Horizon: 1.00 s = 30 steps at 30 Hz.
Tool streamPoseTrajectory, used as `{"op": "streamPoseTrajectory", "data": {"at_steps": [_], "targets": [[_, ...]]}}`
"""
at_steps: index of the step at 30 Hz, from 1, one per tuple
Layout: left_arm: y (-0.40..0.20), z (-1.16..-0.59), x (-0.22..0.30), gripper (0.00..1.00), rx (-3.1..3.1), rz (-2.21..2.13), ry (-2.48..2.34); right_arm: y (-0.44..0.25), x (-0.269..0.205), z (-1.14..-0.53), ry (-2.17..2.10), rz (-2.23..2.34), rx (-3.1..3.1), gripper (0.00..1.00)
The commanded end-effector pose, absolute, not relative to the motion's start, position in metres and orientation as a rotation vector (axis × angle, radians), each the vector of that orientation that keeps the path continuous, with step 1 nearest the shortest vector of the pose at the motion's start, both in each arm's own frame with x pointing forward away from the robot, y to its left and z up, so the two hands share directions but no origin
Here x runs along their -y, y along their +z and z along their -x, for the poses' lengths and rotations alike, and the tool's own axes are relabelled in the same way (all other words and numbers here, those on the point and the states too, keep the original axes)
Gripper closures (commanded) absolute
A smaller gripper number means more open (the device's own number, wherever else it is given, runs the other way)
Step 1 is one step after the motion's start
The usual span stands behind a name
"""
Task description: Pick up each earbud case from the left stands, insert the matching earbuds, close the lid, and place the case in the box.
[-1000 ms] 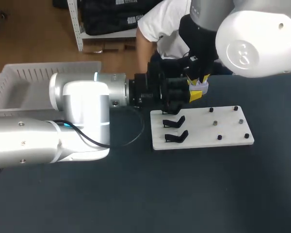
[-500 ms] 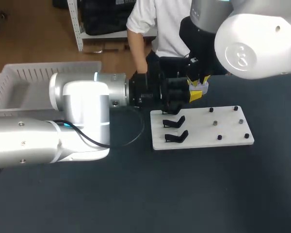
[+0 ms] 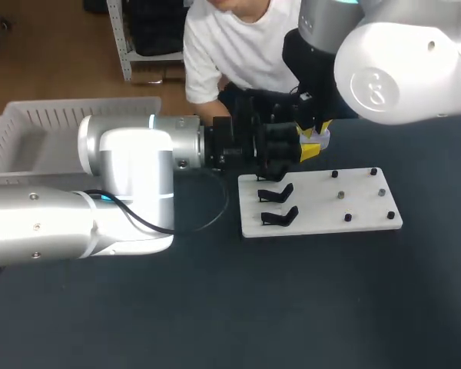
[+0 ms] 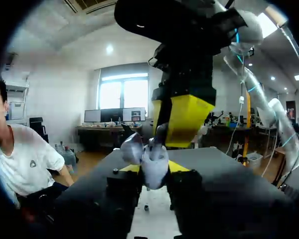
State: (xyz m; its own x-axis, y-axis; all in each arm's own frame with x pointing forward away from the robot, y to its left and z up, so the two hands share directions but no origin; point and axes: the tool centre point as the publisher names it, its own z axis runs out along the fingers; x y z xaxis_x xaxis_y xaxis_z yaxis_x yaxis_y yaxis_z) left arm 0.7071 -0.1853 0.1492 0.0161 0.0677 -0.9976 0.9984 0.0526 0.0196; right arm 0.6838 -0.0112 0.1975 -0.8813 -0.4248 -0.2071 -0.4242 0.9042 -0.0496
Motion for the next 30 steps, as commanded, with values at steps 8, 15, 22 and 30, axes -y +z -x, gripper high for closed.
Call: {"op": "streamPoseTrajectory", "data": {"at_steps": [8, 15, 22, 30], "targets": [[0.1481, -0.7055, 0.186, 1.0, -1.265, -1.219, -1.118, 0.1961, 0.0108, -0.689, -0.019, 0.644, -2.863, 1.0], [0.1481, -0.7055, 0.186, 1.0, -1.265, -1.219, -1.118, 0.1963, 0.0101, -0.6908, -0.024, 0.649, -2.862, 1.0], [0.1481, -0.7055, 0.186, 1.0, -1.265, -1.219, -1.118, 0.1965, 0.0093, -0.6918, -0.026, 0.653, -2.861, 1.0], [0.1481, -0.7055, 0.186, 1.0, -1.265, -1.219, -1.118, 0.1955, 0.0065, -0.692, -0.025, 0.663, -2.862, 1.0]]}}
